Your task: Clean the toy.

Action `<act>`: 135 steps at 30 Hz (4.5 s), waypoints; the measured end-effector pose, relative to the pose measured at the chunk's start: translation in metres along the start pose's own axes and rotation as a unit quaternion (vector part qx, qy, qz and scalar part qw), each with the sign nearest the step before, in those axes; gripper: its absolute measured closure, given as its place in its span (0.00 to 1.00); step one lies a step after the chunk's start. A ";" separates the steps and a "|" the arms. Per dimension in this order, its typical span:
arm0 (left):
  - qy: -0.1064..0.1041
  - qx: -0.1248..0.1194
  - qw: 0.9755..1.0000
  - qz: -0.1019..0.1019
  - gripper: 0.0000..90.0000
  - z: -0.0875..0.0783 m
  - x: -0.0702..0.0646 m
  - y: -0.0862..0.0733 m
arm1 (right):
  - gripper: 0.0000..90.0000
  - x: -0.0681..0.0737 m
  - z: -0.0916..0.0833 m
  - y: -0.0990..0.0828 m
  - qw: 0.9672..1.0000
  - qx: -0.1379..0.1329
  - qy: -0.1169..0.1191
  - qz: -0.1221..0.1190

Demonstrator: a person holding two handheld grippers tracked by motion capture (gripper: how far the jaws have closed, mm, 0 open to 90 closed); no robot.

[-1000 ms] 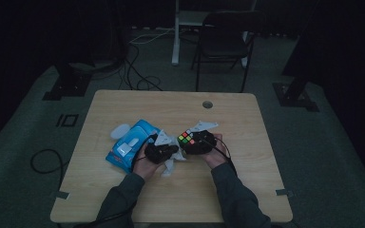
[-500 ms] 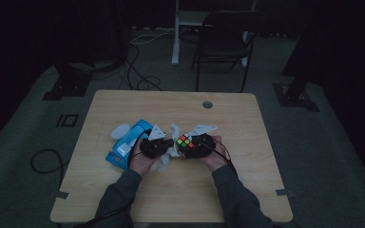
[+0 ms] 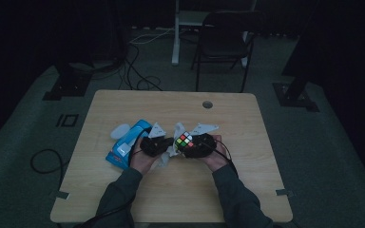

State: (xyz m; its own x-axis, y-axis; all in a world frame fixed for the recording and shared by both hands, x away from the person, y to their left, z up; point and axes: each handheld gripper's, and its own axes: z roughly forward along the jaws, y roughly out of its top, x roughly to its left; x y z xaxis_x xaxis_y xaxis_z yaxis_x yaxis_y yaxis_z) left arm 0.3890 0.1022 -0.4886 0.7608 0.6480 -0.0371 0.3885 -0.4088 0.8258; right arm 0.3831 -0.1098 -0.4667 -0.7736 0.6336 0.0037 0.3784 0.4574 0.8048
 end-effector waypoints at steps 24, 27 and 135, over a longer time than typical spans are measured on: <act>0.003 0.003 1.000 -0.008 0.98 0.002 0.002 -0.006 | 0.38 -0.005 -0.003 0.009 0.999 -0.013 -0.012 0.027; 0.005 0.004 1.000 -0.006 0.98 0.002 0.002 -0.006 | 0.38 -0.006 -0.003 0.009 0.999 -0.015 -0.014 0.030; 0.018 -0.044 0.999 0.000 0.97 -0.017 0.009 0.008 | 0.38 -0.002 -0.003 0.003 0.999 -0.021 0.017 0.037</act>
State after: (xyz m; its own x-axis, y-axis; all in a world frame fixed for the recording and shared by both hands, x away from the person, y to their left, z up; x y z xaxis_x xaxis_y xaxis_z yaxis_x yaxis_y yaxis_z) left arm 0.3899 0.1159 -0.4731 0.7418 0.6704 -0.0180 0.3401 -0.3529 0.8717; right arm 0.3842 -0.1117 -0.4630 -0.7616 0.6427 0.0834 0.4140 0.3834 0.8256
